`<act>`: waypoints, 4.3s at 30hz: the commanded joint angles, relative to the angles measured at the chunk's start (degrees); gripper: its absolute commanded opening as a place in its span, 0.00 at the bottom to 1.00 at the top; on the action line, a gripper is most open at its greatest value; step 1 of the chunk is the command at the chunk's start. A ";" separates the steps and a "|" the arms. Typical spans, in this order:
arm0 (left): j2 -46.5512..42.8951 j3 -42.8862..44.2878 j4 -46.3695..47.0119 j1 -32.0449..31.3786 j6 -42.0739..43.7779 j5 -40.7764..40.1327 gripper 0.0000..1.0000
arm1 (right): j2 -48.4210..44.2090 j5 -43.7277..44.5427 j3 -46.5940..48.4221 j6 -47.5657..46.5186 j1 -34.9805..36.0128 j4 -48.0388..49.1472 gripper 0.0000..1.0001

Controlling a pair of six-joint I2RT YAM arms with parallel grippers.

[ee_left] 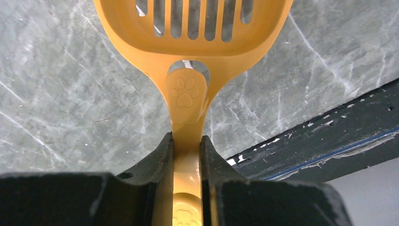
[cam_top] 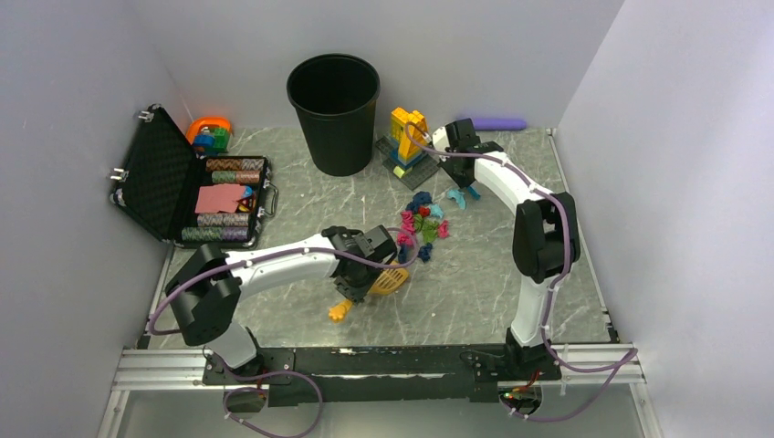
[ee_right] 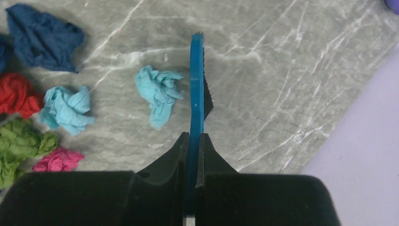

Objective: Sweep away the paper scraps from the table

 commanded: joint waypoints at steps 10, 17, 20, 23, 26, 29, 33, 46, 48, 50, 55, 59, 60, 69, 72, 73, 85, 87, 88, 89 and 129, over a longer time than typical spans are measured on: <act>4.47 6.66 -7.65 0.17 1.16 -6.87 0.00 | 0.95 -9.84 1.85 2.04 8.51 -10.67 0.00; 6.26 7.55 -6.73 0.30 2.01 -7.70 0.00 | 1.46 -16.23 3.87 7.86 10.72 -15.37 0.00; 7.49 7.82 -5.88 0.58 2.05 -8.19 0.00 | 1.98 -18.14 4.14 8.70 12.34 -16.53 0.00; 8.19 7.97 -5.17 1.06 2.03 -8.64 0.00 | 2.08 -18.81 2.96 9.04 13.99 -16.35 0.00; 8.39 7.93 -4.42 1.70 2.41 -9.17 0.00 | 1.94 -20.00 1.70 9.51 15.48 -16.08 0.00; 8.31 7.89 -3.35 2.44 3.08 -8.99 0.00 | 1.67 -20.88 0.57 9.71 17.18 -15.86 0.00; 8.78 8.32 -2.58 3.12 4.01 -9.52 0.00 | 0.82 -22.89 -0.91 10.28 19.40 -16.12 0.00; 11.27 10.12 -0.96 4.08 5.02 -9.16 0.00 | -11.10 -40.31 -10.33 13.32 21.50 -11.14 0.00; 11.00 9.91 -0.64 4.12 4.85 -9.12 0.00 | -12.61 -40.85 -10.81 13.45 21.53 -11.46 0.00; 10.70 9.46 -0.10 4.12 4.75 -9.16 0.00 | -14.51 -41.46 -11.28 13.85 21.50 -11.39 0.00; 9.07 7.43 2.24 3.80 4.99 -9.20 0.00 | -16.94 -41.86 -10.91 15.33 21.35 -10.31 0.00; 6.63 6.24 3.38 3.02 4.61 -10.44 0.00 | -17.43 -40.12 -10.14 16.42 20.90 -10.36 0.00; 6.04 6.03 3.53 2.76 4.39 -11.27 0.00 | -17.91 -39.97 -10.24 16.66 20.65 -10.18 0.00; -0.25 3.43 5.44 0.80 2.89 -17.43 0.00 | -22.02 -28.49 -10.40 18.63 20.42 -11.25 0.00; -2.49 2.70 6.37 0.70 2.73 -16.81 0.00 | -23.35 -24.04 -10.78 19.82 20.38 -10.80 0.00; -3.10 2.65 6.44 0.70 2.66 -16.62 0.00 | -23.70 -22.44 -10.63 20.13 20.39 -10.94 0.00; -4.73 3.25 4.41 0.70 1.70 -18.51 0.00 | -28.66 -14.21 -7.80 23.84 20.45 -11.37 0.00; -5.24 2.97 4.96 0.70 1.59 -18.57 0.00 | -29.46 -13.22 -7.88 23.95 20.40 -11.55 0.00; -5.52 2.90 5.04 0.70 1.51 -18.67 0.00 | -29.94 -12.42 -8.15 24.19 20.37 -11.35 0.00; -5.75 3.02 4.98 0.64 1.48 -18.77 0.00 | -30.56 -10.53 -8.42 24.43 20.34 -11.03 0.00; 11.23 52.66 -9.20 19.47 17.67 -14.50 0.00 | -52.00 2.64 -25.28 43.96 16.15 -2.89 0.00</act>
